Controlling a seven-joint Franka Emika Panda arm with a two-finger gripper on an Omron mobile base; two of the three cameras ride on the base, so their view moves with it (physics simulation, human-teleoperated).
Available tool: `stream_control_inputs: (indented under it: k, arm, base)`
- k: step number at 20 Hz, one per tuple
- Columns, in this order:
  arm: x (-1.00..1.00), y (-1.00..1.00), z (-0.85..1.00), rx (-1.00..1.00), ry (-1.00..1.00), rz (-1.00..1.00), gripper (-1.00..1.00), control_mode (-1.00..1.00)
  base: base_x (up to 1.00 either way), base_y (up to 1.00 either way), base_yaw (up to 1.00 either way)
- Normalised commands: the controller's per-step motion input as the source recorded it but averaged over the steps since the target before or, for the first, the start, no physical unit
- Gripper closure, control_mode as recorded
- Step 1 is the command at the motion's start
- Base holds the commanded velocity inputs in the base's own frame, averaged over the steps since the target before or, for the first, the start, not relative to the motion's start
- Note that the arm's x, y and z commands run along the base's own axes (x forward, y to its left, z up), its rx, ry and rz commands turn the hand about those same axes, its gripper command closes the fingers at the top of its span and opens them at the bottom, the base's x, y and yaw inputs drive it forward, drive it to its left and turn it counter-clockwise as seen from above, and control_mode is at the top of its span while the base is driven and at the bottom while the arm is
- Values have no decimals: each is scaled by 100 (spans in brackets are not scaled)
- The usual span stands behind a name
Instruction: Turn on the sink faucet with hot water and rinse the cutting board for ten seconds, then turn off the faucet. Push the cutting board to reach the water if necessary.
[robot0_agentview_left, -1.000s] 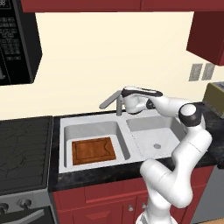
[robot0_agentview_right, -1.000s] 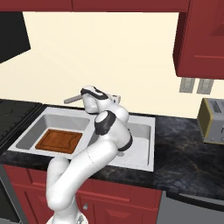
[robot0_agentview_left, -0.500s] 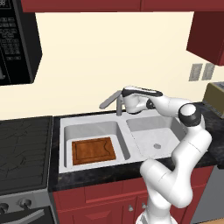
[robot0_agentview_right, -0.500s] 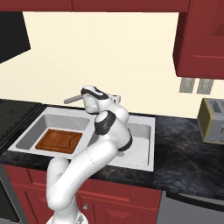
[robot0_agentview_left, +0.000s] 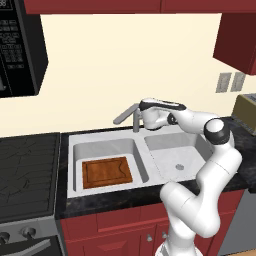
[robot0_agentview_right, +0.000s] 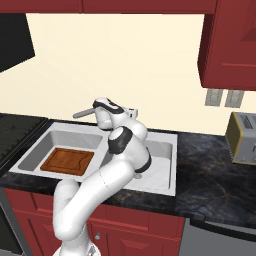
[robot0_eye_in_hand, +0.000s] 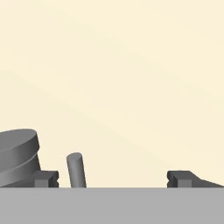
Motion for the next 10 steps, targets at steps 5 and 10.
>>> stream_control_inputs:
  k: [5,10]
  arm:
    - [0,-2,0,0,0,0,-100,-100]
    - [0,0,0,0,0,0,-100,-100]
  base:
    - [0,0,0]
    - [0,0,0]
